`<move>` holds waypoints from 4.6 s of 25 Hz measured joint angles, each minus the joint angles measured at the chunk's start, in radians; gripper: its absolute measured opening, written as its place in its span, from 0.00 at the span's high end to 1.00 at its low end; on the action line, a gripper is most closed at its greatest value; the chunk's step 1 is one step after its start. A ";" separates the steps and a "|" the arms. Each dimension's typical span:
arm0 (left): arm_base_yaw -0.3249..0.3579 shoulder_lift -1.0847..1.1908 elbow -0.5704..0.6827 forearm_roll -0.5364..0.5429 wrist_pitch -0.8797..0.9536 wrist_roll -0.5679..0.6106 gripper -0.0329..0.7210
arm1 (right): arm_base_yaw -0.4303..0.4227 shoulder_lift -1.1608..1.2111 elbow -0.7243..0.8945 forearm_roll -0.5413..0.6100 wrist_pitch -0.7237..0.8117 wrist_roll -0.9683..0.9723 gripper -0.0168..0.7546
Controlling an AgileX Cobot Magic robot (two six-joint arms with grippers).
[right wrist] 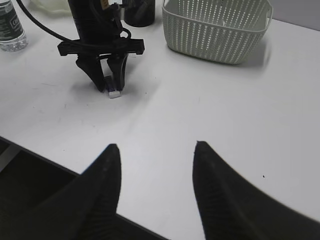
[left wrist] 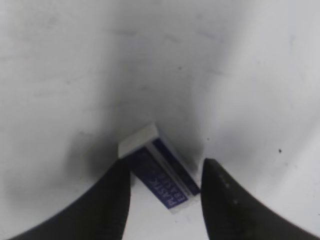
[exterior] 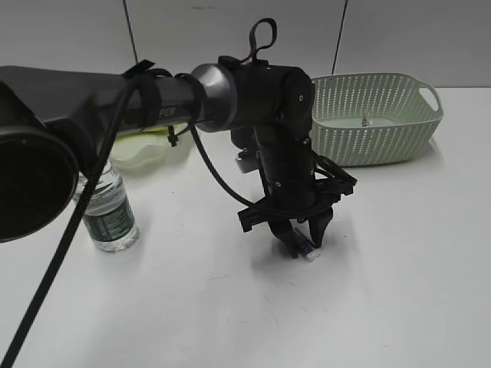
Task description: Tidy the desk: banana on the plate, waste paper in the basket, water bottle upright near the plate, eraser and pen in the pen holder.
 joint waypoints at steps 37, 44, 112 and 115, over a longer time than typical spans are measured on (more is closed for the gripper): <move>0.210 0.012 -0.536 0.334 0.014 0.194 0.72 | 0.000 0.000 0.000 0.000 0.000 0.000 0.48; 0.221 0.061 -0.536 0.359 -0.109 0.235 0.72 | 0.000 0.000 0.000 0.000 0.000 0.000 0.48; 0.162 -0.818 -0.113 0.414 0.092 0.729 0.62 | 0.000 0.000 0.000 0.000 0.000 0.000 0.48; 0.162 -0.958 0.114 0.414 0.092 0.731 0.62 | 0.000 0.000 0.000 0.000 0.000 0.000 0.48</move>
